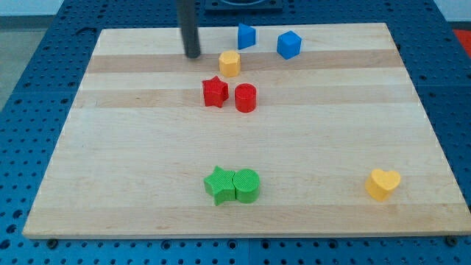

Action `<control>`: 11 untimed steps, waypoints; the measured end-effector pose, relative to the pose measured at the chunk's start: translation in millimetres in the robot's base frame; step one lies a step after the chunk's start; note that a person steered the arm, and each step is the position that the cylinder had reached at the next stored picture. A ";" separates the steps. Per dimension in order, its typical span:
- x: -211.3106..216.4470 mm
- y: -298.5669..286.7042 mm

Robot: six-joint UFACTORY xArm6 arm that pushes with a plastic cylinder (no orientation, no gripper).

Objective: Push yellow hexagon to yellow heart

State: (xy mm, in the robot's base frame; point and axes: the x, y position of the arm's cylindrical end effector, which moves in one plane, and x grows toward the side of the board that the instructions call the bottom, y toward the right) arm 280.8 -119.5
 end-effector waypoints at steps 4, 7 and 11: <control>39.6 114.7; 23.4 113.0; 97.9 265.2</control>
State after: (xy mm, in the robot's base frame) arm 378.7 145.7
